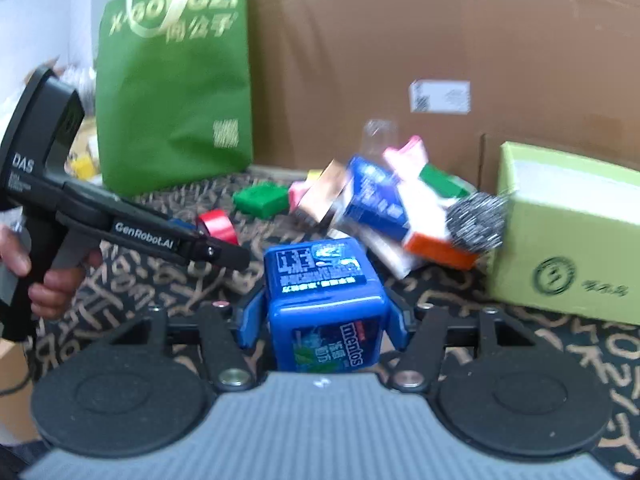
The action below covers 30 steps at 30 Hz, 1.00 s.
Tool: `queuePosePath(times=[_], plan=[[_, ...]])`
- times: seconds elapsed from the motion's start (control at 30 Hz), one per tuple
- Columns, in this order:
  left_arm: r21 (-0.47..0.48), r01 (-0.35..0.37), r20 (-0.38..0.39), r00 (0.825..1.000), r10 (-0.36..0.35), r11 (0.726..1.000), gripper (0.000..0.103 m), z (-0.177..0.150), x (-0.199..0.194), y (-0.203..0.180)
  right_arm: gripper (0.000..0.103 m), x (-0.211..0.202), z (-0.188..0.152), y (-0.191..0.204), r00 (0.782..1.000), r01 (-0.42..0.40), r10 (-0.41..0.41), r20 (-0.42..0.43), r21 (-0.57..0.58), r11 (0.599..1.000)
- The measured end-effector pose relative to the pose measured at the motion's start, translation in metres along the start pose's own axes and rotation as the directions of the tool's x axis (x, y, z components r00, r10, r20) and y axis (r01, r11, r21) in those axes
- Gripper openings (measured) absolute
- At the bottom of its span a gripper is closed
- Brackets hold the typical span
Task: Organize objects
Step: 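Carry both held items into the lime-green box and open both tools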
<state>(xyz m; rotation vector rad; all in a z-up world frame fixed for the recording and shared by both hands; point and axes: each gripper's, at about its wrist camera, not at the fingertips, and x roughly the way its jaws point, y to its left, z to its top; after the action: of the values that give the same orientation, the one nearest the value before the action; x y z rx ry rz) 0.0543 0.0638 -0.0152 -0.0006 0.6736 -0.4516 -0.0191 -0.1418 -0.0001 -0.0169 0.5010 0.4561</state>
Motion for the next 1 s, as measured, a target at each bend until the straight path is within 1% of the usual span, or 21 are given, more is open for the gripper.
queuePosePath(times=[0.1, 0.2, 0.27, 0.37, 0.47, 0.53, 0.63, 0.7, 0.77, 0.8, 0.83, 0.93, 1.0], plan=[[0.036, 0.072, 0.054, 0.996, -0.074, 0.997, 0.049, 0.020, -0.005, -0.019, 0.060, -0.021, 0.012, -0.015, 0.996, 0.047, -0.049, 0.069, 0.026, 0.999], [0.079, 0.132, 0.093, 0.986, -0.139, 0.988, 0.049, 0.042, -0.004, -0.042, 0.060, -0.045, 0.024, -0.034, 0.981, 0.121, -0.128, 0.145, 0.058, 0.991], [0.106, 0.167, 0.107, 0.978, -0.179, 0.980, 0.049, 0.056, 0.002, -0.058, 0.060, -0.059, 0.028, -0.047, 0.965, 0.183, -0.193, 0.179, 0.071, 0.981], [0.129, 0.216, 0.106, 0.967, -0.230, 0.968, 0.049, 0.077, 0.015, -0.079, 0.060, -0.070, 0.034, -0.067, 0.940, 0.271, -0.283, 0.191, 0.090, 0.958], [0.151, 0.263, 0.108, 0.954, -0.280, 0.953, 0.049, 0.105, 0.031, -0.104, 0.060, -0.077, 0.047, -0.088, 0.908, 0.344, -0.357, 0.222, 0.094, 0.934], [0.166, 0.272, 0.118, 0.949, -0.293, 0.948, 0.049, 0.122, 0.041, -0.120, 0.060, -0.076, 0.056, -0.105, 0.884, 0.393, -0.403, 0.238, 0.091, 0.915], [0.197, 0.242, 0.137, 0.953, -0.272, 0.950, 0.049, 0.140, 0.063, -0.144, 0.060, -0.070, 0.066, -0.133, 0.847, 0.464, -0.470, 0.247, 0.085, 0.882], [0.211, 0.228, 0.132, 0.957, -0.259, 0.951, 0.049, 0.146, 0.082, -0.157, 0.060, -0.062, 0.070, -0.154, 0.833, 0.496, -0.504, 0.230, 0.094, 0.863], [0.215, 0.210, 0.096, 0.967, -0.234, 0.954, 0.049, 0.149, 0.106, -0.166, 0.060, -0.047, 0.071, -0.175, 0.830, 0.514, -0.525, 0.185, 0.110, 0.851], [0.216, 0.205, 0.075, 0.971, -0.226, 0.954, 0.049, 0.149, 0.117, -0.170, 0.060, -0.036, 0.071, -0.184, 0.834, 0.516, -0.529, 0.157, 0.118, 0.849], [0.221, 0.201, 0.053, 0.975, -0.217, 0.954, 0.049, 0.149, 0.128, -0.173, 0.060, -0.028, 0.070, -0.195, 0.843, 0.509, -0.524, 0.121, 0.131, 0.851], [0.241, 0.185, 0.014, 0.981, -0.194, 0.953, 0.049, 0.144, 0.148, -0.179, 0.060, -0.011, 0.065, -0.215, 0.864, 0.485, -0.500, 0.060, 0.162, 0.859], [0.248, 0.186, -0.003, 0.982, -0.191, 0.951, 0.049, 0.142, 0.156, -0.181, 0.060, -0.001, 0.063, -0.222, 0.862, 0.495, -0.505, 0.033, 0.155, 0.855]])
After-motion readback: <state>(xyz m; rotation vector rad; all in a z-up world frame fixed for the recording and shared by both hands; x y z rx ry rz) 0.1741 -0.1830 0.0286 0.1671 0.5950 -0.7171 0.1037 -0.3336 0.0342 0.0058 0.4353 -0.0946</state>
